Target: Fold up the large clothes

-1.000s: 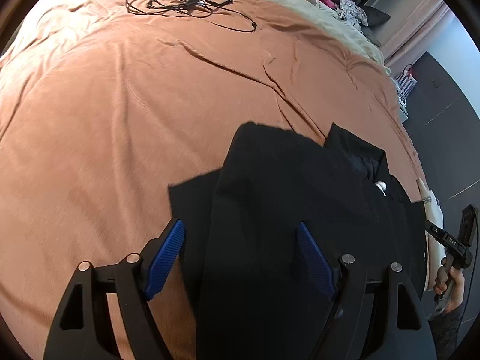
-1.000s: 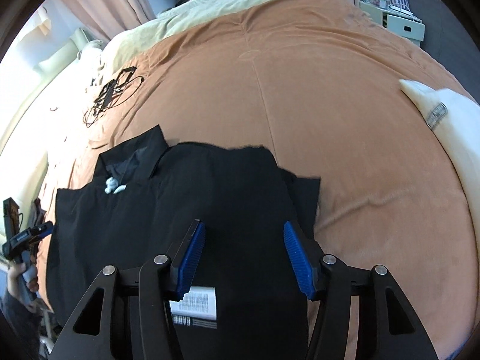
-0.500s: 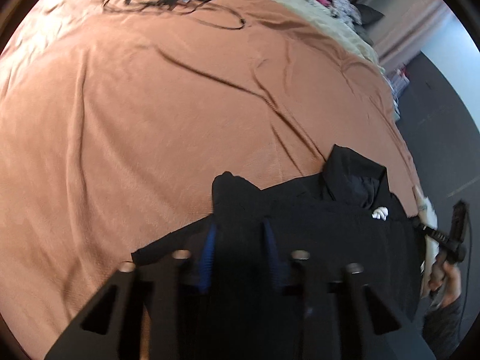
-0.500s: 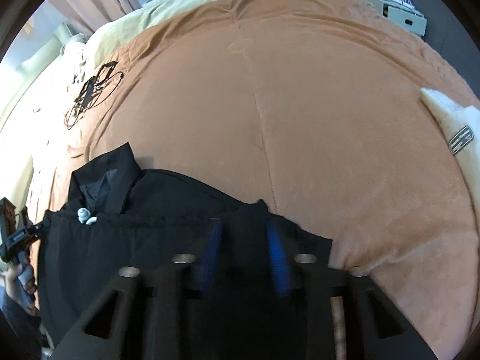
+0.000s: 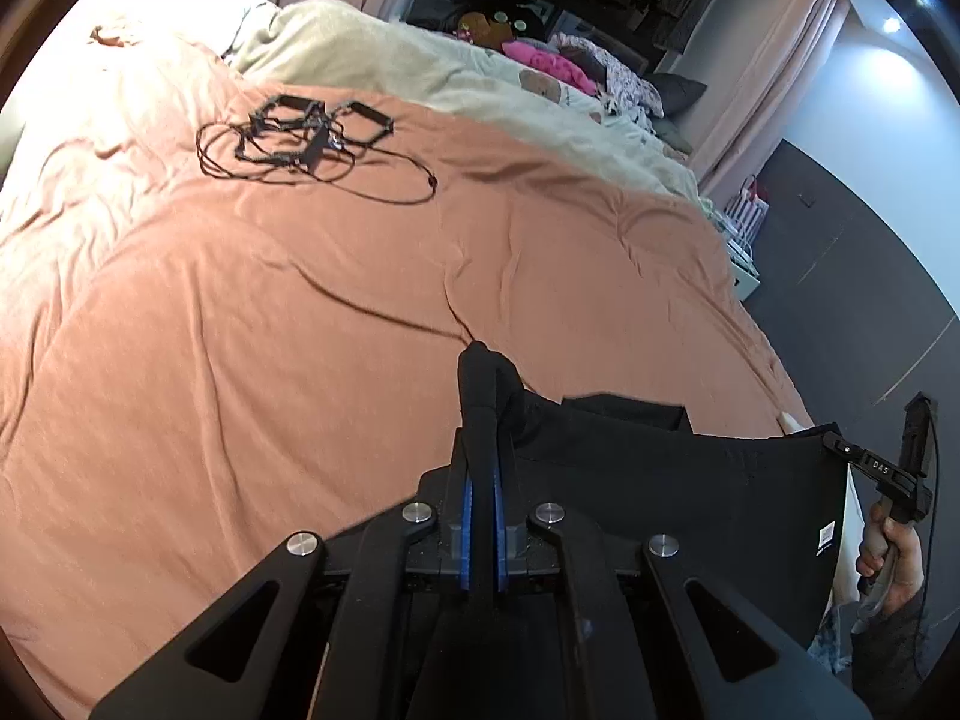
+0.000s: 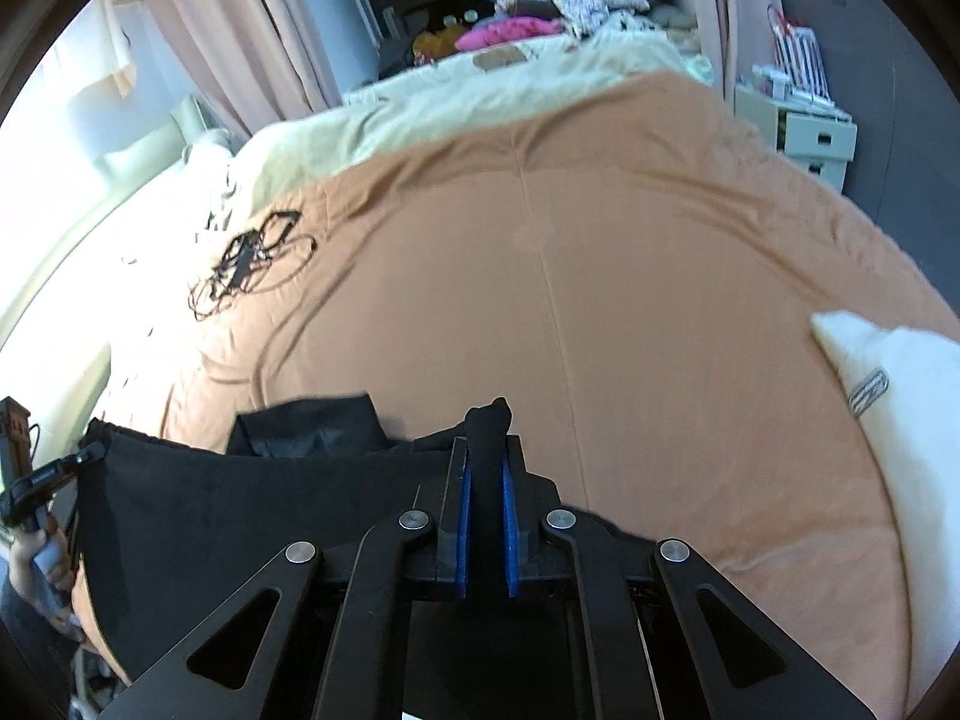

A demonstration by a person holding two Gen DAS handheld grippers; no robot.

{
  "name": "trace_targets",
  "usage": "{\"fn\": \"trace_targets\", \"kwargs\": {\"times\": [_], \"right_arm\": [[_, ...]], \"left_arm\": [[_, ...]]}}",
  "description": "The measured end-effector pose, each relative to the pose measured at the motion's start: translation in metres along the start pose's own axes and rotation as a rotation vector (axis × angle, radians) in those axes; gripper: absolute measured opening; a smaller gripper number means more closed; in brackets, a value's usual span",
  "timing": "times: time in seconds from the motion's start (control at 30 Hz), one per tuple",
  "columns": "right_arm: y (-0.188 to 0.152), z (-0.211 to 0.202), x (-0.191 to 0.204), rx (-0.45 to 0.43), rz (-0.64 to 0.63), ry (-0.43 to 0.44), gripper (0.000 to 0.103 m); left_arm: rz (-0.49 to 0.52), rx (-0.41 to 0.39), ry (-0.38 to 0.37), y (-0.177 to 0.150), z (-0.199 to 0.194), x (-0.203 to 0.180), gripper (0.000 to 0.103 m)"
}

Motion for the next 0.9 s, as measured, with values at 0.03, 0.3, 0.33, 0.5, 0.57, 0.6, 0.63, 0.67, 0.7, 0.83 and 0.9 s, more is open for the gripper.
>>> {"fn": "trace_targets", "kwargs": {"times": [0.03,0.3,0.33,0.5,0.57,0.6,0.63,0.67,0.7,0.83,0.9], "right_arm": [[0.002,-0.001,0.001,-0.005,-0.002,-0.003,0.008],[0.025,0.032,0.006,0.005,-0.001,-0.041,0.008],[0.028,0.039,0.006,0.007,-0.001,-0.045,0.008],[0.031,0.075,0.002,0.045,-0.031,-0.162,0.04],[0.028,0.075,-0.002,0.042,-0.026,-0.188,0.057],[0.027,0.074,-0.004,0.038,-0.018,-0.182,0.06],[0.024,0.071,-0.007,0.037,-0.006,-0.163,0.06],[0.021,0.069,-0.008,0.042,-0.003,-0.157,0.06],[0.018,0.067,-0.009,0.049,-0.005,-0.156,0.06],[0.001,0.054,-0.008,0.082,-0.026,-0.123,0.06],[-0.01,0.043,-0.006,0.083,-0.035,-0.107,0.06]], "left_arm": [[-0.002,-0.003,0.005,0.003,0.002,0.001,0.008],[-0.048,0.031,0.054,0.016,0.051,0.022,0.008],[-0.066,0.043,0.056,0.017,0.059,0.025,0.008],[-0.136,0.179,0.144,0.011,0.093,0.048,0.028],[-0.124,0.16,0.164,0.009,0.088,0.054,0.051],[-0.118,0.148,0.168,0.008,0.084,0.056,0.071],[-0.118,0.131,0.169,0.007,0.078,0.058,0.079],[-0.122,0.117,0.162,0.006,0.072,0.059,0.079],[-0.13,0.113,0.16,0.004,0.067,0.06,0.079],[-0.098,0.098,0.154,-0.01,0.041,0.053,0.079],[-0.073,0.091,0.155,-0.019,0.028,0.047,0.079]]}}
Point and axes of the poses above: each gripper's, at about its wrist camera, not at the fingertips, and z roughly the way its jaws point, x to its left, y to its top, the point moved 5 cm from there along z, roughly the way its jaws point, and after that the axes turned 7 degrees about -y, right-handed, at the moved point
